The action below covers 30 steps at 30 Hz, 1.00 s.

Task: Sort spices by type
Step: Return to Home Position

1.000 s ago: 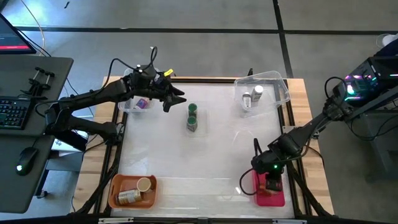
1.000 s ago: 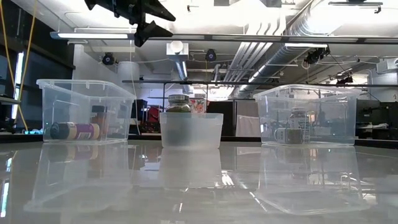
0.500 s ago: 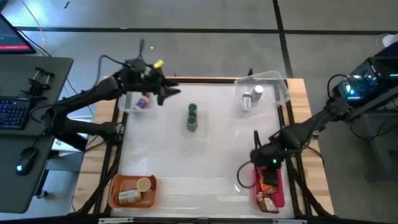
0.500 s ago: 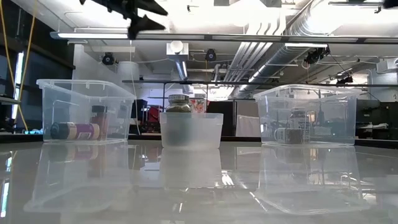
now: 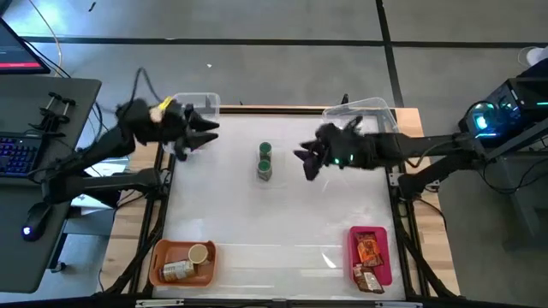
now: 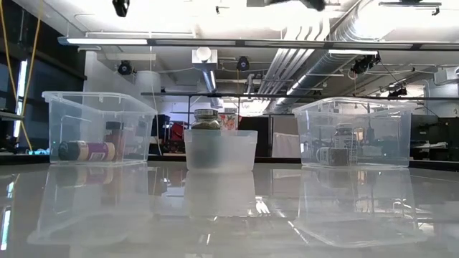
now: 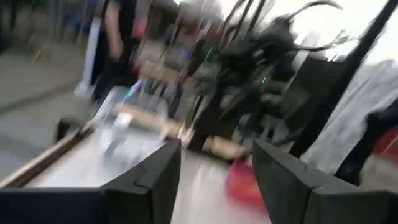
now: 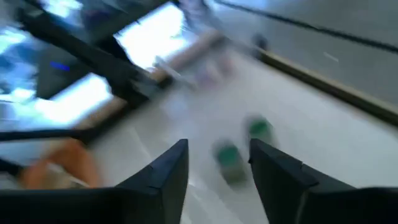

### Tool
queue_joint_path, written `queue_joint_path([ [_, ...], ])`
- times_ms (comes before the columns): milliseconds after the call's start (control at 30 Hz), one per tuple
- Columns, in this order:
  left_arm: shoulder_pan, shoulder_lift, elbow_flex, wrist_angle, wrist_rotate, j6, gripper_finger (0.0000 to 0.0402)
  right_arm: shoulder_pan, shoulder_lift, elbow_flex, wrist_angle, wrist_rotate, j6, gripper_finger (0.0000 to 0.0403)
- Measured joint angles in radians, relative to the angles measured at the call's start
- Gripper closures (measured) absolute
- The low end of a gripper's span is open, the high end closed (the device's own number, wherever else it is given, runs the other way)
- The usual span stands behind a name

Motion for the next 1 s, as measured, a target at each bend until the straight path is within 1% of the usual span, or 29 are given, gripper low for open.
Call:
queue_joint_path([
  [67,-0.043,-0.068,-0.147,0.228,-0.041,-0.062,0.0236,-0.053,0.0,-0.011,0.142,-0.105,-0.09,0.0266],
  [133,-0.083,-0.101,-0.312,0.542,-0.098,-0.125,0.0261,-0.099,0.0,-0.016,0.211,-0.209,-0.124,0.0308],
  [200,-0.114,-0.09,-0.452,0.835,-0.151,-0.16,0.0296,-0.14,0.0,-0.017,0.21,-0.304,-0.142,0.0363],
  [233,-0.128,-0.073,-0.51,0.962,-0.17,-0.175,0.0318,-0.157,-0.003,-0.017,0.192,-0.347,-0.147,0.0382],
  [267,-0.14,-0.058,-0.554,1.042,-0.176,-0.186,0.0342,-0.173,-0.006,-0.018,0.169,-0.379,-0.153,0.0391],
  [300,-0.152,-0.049,-0.591,1.093,-0.177,-0.204,0.0368,-0.185,-0.008,-0.019,0.15,-0.408,-0.159,0.039],
  [333,-0.163,-0.045,-0.618,1.127,-0.177,-0.221,0.0384,-0.195,-0.014,-0.019,0.132,-0.435,-0.165,0.0386],
  [367,-0.173,-0.046,-0.643,1.147,-0.177,-0.231,0.0391,-0.204,-0.018,-0.019,0.103,-0.459,-0.172,0.0384],
  [433,-0.197,-0.052,-0.693,1.142,-0.187,-0.248,0.0391,-0.219,-0.029,-0.019,0.04,-0.507,-0.188,0.0394],
  [500,-0.218,-0.067,-0.746,1.141,-0.237,-0.256,0.0398,-0.23,-0.041,-0.019,-0.036,-0.547,-0.199,0.04],
  [633,-0.236,-0.125,-0.848,1.174,-0.348,-0.26,0.0401,-0.229,-0.09,-0.023,-0.185,-0.557,-0.199,0.0401],
  [700,-0.238,-0.158,-0.888,1.189,-0.384,-0.27,0.0401,-0.22,-0.136,-0.067,-0.166,-0.562,-0.189,0.0401],
  [800,-0.237,-0.206,-0.882,1.136,-0.408,-0.239,0.0401,-0.209,-0.239,-0.213,-0.042,-0.589,-0.119,0.0402],
  [867,-0.237,-0.22,-0.882,1.127,-0.423,-0.211,0.0401,-0.202,-0.318,-0.349,0.097,-0.61,-0.055,0.0402],
  [933,-0.237,-0.228,-0.883,1.123,-0.432,-0.188,0.0401,-0.199,-0.376,-0.493,0.296,-0.644,-0.017,0.0402],
  [1000,-0.237,-0.23,-0.883,1.123,-0.443,-0.173,0.0401,-0.209,-0.406,-0.617,0.527,-0.677,-0.012,0.0402],
])
